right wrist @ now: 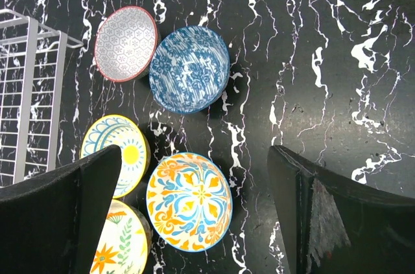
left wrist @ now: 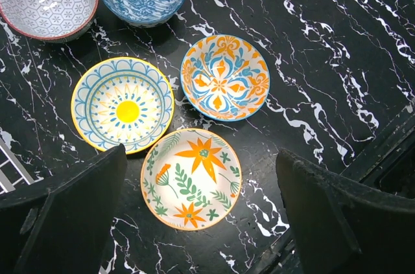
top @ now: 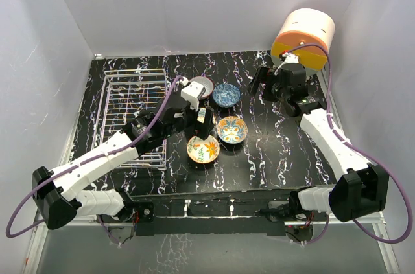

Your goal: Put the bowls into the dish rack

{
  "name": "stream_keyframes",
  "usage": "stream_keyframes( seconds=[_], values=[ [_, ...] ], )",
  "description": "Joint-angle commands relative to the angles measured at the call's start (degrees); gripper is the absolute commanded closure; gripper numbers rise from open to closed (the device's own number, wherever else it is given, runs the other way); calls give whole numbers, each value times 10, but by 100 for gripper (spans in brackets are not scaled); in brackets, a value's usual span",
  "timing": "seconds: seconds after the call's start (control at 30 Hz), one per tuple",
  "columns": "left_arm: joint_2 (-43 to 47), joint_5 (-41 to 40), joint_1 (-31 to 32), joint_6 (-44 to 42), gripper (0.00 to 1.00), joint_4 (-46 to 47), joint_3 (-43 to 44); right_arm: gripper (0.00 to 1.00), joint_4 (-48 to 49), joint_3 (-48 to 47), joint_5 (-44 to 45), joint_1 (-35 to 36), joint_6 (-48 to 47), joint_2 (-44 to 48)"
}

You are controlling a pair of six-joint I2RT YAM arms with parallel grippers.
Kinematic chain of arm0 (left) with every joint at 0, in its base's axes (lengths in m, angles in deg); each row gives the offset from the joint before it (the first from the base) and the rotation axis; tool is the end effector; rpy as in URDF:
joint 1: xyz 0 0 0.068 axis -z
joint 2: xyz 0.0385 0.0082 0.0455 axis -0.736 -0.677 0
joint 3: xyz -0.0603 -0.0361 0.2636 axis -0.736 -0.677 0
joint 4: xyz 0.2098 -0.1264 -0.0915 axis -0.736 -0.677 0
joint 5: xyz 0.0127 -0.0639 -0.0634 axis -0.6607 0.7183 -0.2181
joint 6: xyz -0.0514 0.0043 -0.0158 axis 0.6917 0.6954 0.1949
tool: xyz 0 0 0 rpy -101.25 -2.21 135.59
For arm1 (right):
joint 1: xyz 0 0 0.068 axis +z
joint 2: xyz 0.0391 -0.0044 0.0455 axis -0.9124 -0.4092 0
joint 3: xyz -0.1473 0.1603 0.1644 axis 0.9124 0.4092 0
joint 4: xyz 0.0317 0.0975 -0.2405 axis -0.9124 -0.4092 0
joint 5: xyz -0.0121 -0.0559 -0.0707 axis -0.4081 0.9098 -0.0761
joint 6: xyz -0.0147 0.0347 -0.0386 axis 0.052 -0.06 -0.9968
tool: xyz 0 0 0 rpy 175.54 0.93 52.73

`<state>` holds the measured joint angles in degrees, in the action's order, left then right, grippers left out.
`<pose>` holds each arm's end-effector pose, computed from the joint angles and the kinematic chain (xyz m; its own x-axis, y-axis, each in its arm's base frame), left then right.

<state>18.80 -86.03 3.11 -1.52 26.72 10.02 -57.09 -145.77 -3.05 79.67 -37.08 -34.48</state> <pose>0.1773 -0.2077 0.3508 -0.3917 0.1092 -0.9136 0.6125 0.7719 -0.1703 0.2790 0.0714 0.3254 -0.5857 0.2794 -0.7608 -0.0656 0.9193 0.3881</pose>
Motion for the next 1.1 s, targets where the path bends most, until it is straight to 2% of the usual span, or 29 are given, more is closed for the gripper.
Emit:
stream_keyframes(
  seconds=[0.0, 0.2, 0.43, 0.53, 0.77, 0.93, 1.07],
  values=[
    [-11, -12, 4, 4, 3, 8, 7, 2, 27, -38, 24, 2, 11, 12],
    [-53, -38, 19, 2, 3, -3, 19, 2, 44, -15, 38, -5, 23, 24],
    [-91, -121, 150, -49, 3, 48, 21, 2, 56, 25, 70, -43, 27, 35],
    [-125, -145, 186, -63, 3, 71, 16, 2, 57, 41, 76, -70, 36, 39],
    [-184, -139, 195, -94, 7, 188, -34, 2, 61, 55, 75, -109, 39, 35],
    [-258, -170, 194, -171, 10, 274, -33, 1, 80, 67, 55, -120, 53, 31],
    [-308, -142, 190, -204, 12, 292, -8, 2, 82, 68, 40, -125, 58, 23]
  ],
)
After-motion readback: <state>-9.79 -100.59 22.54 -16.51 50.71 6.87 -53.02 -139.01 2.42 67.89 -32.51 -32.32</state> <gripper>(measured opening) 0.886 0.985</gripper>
